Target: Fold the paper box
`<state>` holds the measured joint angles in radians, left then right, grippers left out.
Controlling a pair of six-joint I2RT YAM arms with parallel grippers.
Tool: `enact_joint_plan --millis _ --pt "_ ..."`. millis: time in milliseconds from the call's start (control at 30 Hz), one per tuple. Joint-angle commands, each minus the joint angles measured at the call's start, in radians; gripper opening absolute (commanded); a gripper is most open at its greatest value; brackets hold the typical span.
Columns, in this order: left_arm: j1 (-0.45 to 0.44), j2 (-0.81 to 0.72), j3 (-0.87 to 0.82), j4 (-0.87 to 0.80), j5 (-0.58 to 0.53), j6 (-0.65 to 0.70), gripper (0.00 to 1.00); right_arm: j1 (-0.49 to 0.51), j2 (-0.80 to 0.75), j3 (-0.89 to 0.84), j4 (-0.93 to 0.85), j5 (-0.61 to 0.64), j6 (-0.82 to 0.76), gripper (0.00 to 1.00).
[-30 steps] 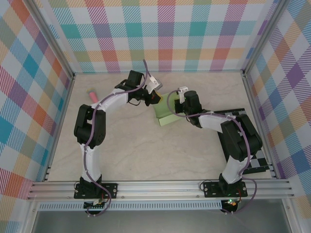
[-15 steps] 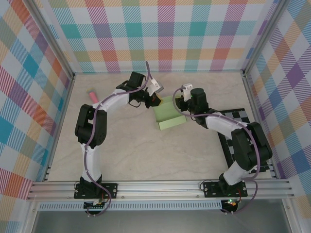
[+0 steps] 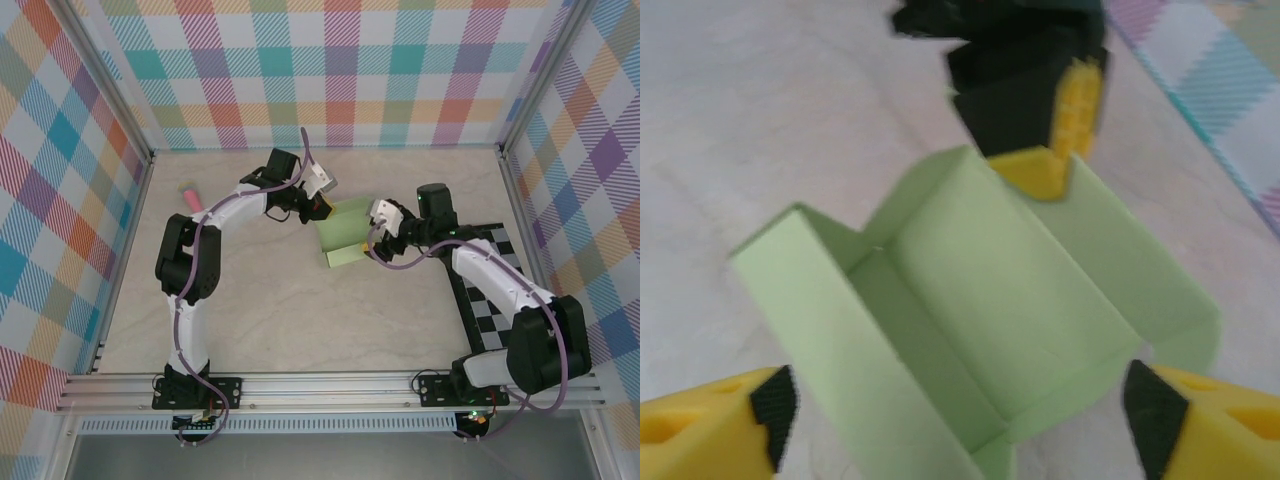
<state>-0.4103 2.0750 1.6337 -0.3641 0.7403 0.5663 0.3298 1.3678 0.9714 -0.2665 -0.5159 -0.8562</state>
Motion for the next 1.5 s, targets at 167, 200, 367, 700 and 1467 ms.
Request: enact_joint_plan --millis 167,200,367,700,1467 --pt "-0.007 0.021 0.022 -0.006 0.025 0.007 0.00 0.069 0.065 0.057 -0.265 0.004 -0.409 1.00" --pt "-0.007 0.020 0.020 -0.004 0.025 0.007 0.00 0.089 0.065 0.031 -0.207 0.063 -0.417 1.00" --pt "-0.006 0.019 0.018 0.001 0.036 -0.011 0.00 0.167 0.091 -0.019 -0.002 0.251 -0.446 1.00" --pt "-0.008 0.009 0.002 0.027 0.067 -0.056 0.00 0.181 0.173 -0.014 0.173 0.330 -0.425 1.00" --pt "-0.004 -0.081 -0.052 -0.015 0.198 -0.120 0.10 0.138 0.322 0.129 0.222 0.252 -0.198 1.00"
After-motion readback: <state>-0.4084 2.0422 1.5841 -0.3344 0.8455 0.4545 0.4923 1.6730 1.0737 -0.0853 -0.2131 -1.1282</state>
